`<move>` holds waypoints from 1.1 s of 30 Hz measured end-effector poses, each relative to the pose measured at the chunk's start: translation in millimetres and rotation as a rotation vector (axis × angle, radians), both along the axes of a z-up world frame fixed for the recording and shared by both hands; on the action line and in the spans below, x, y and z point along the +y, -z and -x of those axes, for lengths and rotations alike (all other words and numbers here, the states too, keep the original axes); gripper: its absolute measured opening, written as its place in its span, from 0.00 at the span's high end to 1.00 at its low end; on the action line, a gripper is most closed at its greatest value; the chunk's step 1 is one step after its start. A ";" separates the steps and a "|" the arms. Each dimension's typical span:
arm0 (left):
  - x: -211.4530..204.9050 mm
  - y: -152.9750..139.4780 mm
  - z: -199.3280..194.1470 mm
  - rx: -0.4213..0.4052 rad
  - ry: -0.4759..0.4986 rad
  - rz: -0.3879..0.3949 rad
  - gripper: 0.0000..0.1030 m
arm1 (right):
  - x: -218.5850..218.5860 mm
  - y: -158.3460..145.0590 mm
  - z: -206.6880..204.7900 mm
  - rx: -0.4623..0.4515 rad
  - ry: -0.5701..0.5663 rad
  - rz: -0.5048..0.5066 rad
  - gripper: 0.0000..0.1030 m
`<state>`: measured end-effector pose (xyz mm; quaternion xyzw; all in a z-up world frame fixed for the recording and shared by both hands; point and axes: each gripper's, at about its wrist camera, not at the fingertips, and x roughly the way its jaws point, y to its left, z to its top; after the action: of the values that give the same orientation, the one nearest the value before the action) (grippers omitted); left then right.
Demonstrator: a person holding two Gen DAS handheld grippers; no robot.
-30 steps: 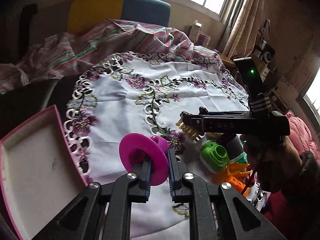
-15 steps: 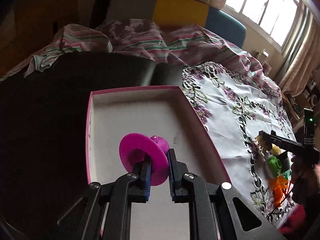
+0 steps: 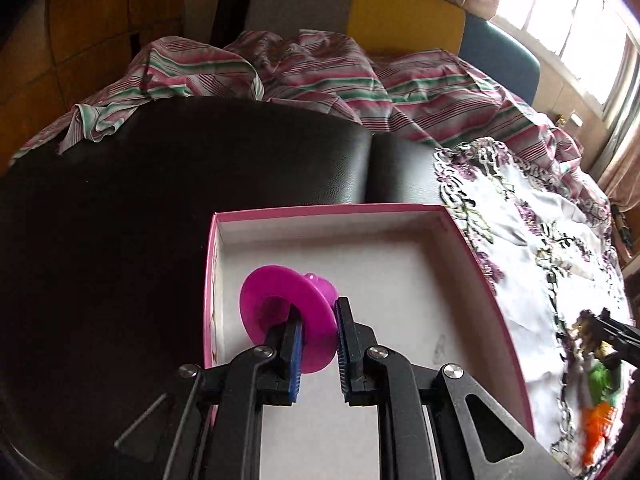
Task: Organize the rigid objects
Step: 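Carry the magenta cup into the pink tray and open the left gripper while the right holds the knob, then carry the brown knob into the tray beside the magenta cup and open the right gripper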
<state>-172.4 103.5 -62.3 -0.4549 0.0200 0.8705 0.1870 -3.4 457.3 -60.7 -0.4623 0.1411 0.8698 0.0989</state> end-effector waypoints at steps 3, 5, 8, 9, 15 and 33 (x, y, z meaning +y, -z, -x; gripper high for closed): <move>2.0 3.0 -0.9 0.023 0.003 0.024 0.80 | -0.2 -0.1 -0.1 0.000 0.000 0.001 0.41; -0.1 4.5 -3.5 0.028 -0.007 0.024 0.76 | -0.2 -0.2 -0.2 0.000 0.000 0.000 0.41; -4.8 2.0 -11.8 0.048 -0.030 0.022 0.72 | 0.0 -0.1 -0.3 0.000 0.000 -0.001 0.41; -7.2 0.0 -15.6 0.059 -0.039 0.020 0.68 | -0.1 -0.3 0.0 -0.001 -0.001 -0.004 0.41; -18.5 -14.7 -39.1 0.123 -0.090 0.033 0.57 | -2.4 -0.2 1.8 -0.001 0.000 -0.018 0.41; -43.8 -56.7 -114.0 0.317 -0.106 0.116 0.35 | -10.8 -0.4 1.8 -0.002 -0.004 -0.066 0.41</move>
<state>-58.3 59.7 -5.7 -0.3222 0.0755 0.9374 0.1088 -5.2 446.5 -60.3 -0.4598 0.1113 0.8738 0.1126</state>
